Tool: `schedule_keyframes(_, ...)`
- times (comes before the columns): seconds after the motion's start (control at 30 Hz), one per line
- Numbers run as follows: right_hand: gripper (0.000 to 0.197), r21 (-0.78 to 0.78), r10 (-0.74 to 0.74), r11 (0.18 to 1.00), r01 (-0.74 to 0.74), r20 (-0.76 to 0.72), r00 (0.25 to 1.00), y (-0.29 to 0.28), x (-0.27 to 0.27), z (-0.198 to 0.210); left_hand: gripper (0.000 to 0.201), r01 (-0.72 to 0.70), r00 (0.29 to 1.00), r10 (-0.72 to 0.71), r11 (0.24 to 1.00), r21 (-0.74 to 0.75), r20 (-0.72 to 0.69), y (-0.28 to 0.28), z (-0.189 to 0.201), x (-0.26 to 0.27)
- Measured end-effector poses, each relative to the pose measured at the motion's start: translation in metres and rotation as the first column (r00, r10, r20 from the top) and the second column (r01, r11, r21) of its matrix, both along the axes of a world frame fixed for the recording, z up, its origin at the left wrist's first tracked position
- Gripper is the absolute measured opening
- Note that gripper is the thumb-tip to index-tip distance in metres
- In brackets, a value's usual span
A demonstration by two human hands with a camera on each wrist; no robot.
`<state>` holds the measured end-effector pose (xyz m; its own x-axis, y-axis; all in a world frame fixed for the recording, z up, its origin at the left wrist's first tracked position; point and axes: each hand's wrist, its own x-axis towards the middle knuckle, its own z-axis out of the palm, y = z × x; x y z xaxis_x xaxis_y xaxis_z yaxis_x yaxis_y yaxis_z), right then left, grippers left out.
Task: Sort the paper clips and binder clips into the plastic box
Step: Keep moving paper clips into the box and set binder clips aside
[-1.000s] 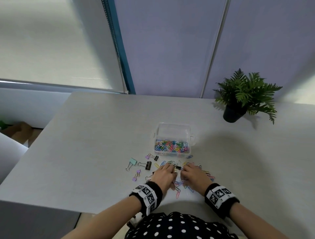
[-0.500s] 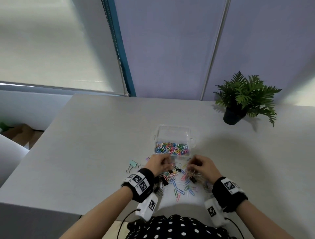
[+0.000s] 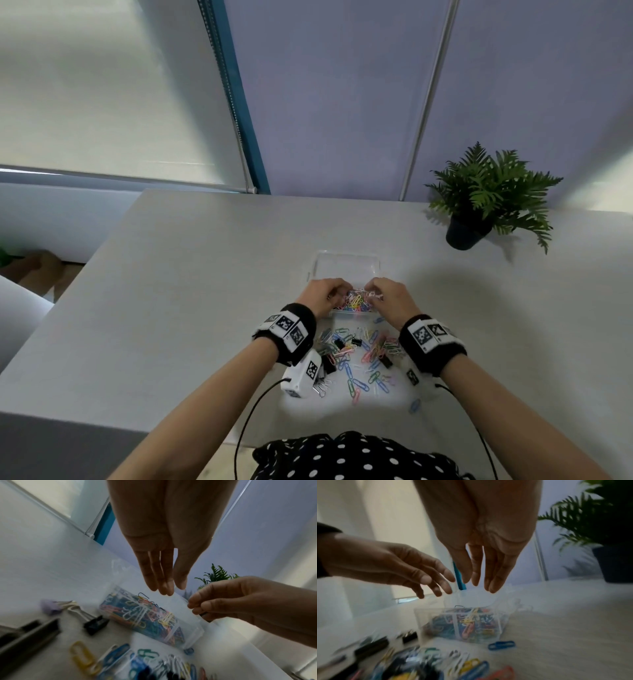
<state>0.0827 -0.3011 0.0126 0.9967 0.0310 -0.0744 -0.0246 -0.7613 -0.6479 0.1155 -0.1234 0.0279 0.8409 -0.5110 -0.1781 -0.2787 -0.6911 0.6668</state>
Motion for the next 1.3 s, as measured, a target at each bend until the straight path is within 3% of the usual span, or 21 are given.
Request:
schedule_keyframes(0.1, 0.012, -0.101, 0.191, 0.977, -0.186, 0.047, 0.98, 0.0, -0.031, 0.002, 0.024, 0.085, 0.996, -0.085, 0.996, -0.03, -0.007, 0.025, 0.0, -0.024)
schedule_keyframes(0.23, 0.023, -0.167, 0.44, 0.874, -0.457, -0.132, 0.888, -0.01, -0.085, -0.016, 0.021, 0.293, 0.956, -0.289, 0.951, 0.101, -0.048, 0.063, -0.012, -0.07)
schedule_keyframes(0.33, 0.044, -0.178, 0.48, 0.834, -0.523, -0.234, 0.846, -0.018, -0.109, -0.039, 0.024, 0.431, 0.902, -0.427, 0.883, 0.188, -0.06, 0.078, -0.031, -0.099)
schedule_keyframes(0.43, 0.062, -0.201, 0.455, 0.839, -0.506, -0.249, 0.855, -0.014, -0.116, -0.047, 0.026, 0.507, 0.848, -0.529, 0.825, 0.25, 0.025, 0.071, -0.046, -0.114)
schedule_keyframes(0.5, 0.068, -0.187, 0.441, 0.855, -0.485, -0.233, 0.867, -0.009, -0.113, -0.047, 0.032, 0.497, 0.846, -0.53, 0.824, 0.271, 0.059, 0.056, -0.047, -0.12)
schedule_keyframes(0.57, 0.067, -0.172, 0.455, 0.856, -0.488, -0.198, 0.868, -0.004, -0.106, -0.044, 0.051, 0.432, 0.879, -0.471, 0.849, 0.304, 0.066, 0.037, -0.05, -0.122)
schedule_keyframes(0.7, 0.06, -0.255, 0.461, 0.834, -0.49, -0.166, 0.871, 0.0, -0.095, -0.042, 0.071, 0.362, 0.907, -0.415, 0.854, 0.373, 0.069, 0.002, -0.063, -0.11)
schedule_keyframes(0.83, 0.034, -0.271, 0.442, 0.848, -0.455, -0.112, 0.89, 0.002, -0.092, -0.042, 0.056, 0.251, 0.954, -0.293, 0.891, 0.378, 0.059, -0.008, -0.073, -0.094)
schedule_keyframes(0.93, 0.023, -0.252, 0.449, 0.852, -0.458, -0.098, 0.888, 0.0, -0.092, -0.047, 0.046, 0.249, 0.95, -0.3, 0.891, 0.379, 0.081, -0.008, -0.076, -0.091)
schedule_keyframes(1.1, 0.016, -0.233, 0.448, 0.857, -0.459, -0.102, 0.888, -0.001, -0.091, -0.047, 0.04, 0.25, 0.943, -0.315, 0.886, 0.389, 0.111, -0.008, -0.071, -0.092)
schedule_keyframes(1.3, 0.018, -0.263, 0.444, 0.839, -0.477, -0.176, 0.878, 0.0, -0.088, -0.045, 0.039, 0.28, 0.921, -0.377, 0.814, 0.509, 0.096, -0.014, -0.049, -0.097)
